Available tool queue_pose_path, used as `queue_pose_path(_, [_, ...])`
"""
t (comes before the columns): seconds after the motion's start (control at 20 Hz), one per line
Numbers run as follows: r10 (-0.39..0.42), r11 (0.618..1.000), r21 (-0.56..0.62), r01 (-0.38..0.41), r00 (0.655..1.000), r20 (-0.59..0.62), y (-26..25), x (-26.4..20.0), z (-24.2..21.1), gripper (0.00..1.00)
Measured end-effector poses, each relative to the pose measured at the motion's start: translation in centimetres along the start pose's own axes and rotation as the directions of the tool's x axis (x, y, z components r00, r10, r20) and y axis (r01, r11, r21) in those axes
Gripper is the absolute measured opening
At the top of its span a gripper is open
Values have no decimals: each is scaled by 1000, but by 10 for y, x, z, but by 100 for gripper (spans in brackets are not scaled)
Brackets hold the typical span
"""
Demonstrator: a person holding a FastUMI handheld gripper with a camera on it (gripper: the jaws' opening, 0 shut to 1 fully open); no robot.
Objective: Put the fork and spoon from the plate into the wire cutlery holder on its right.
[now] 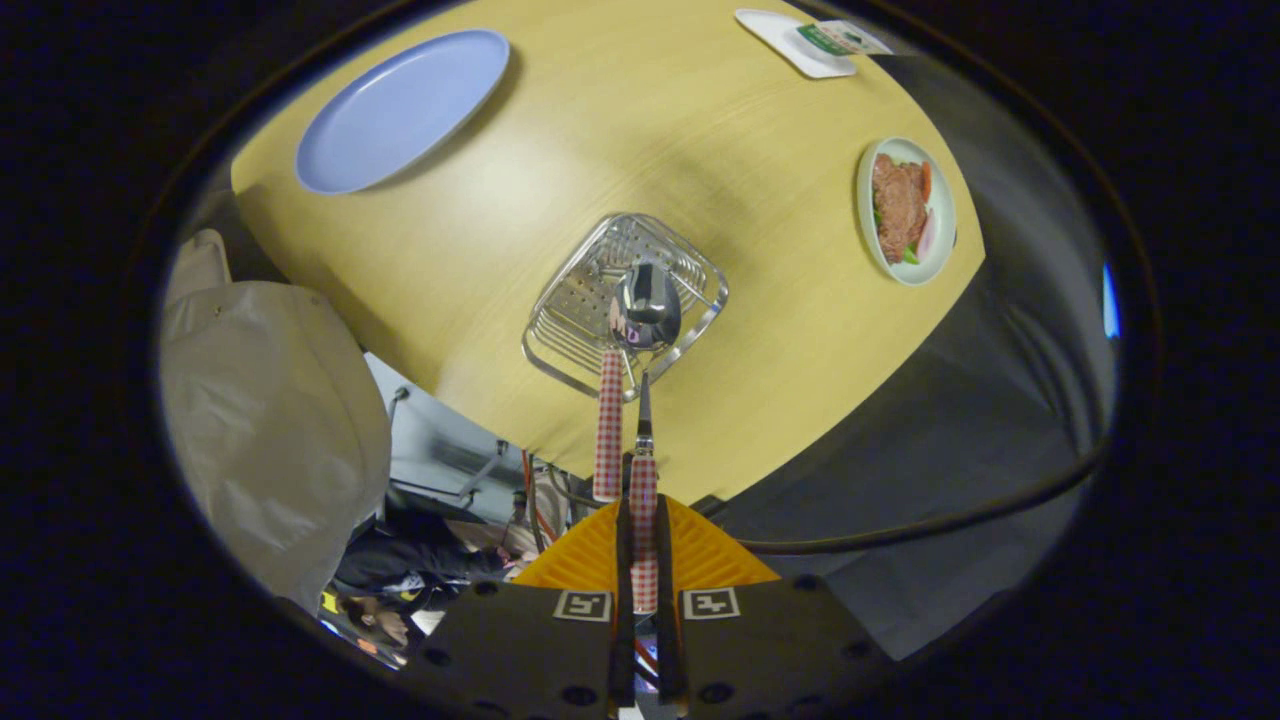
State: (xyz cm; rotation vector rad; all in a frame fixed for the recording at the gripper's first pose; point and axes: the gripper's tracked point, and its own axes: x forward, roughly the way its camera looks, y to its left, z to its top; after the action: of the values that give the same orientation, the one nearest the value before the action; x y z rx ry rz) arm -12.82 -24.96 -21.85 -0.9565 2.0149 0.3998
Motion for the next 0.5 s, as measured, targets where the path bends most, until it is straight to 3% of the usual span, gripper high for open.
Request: queue_pose_path(0.5, [-3,1000,-26,2,999,-43,-8,16,16,15])
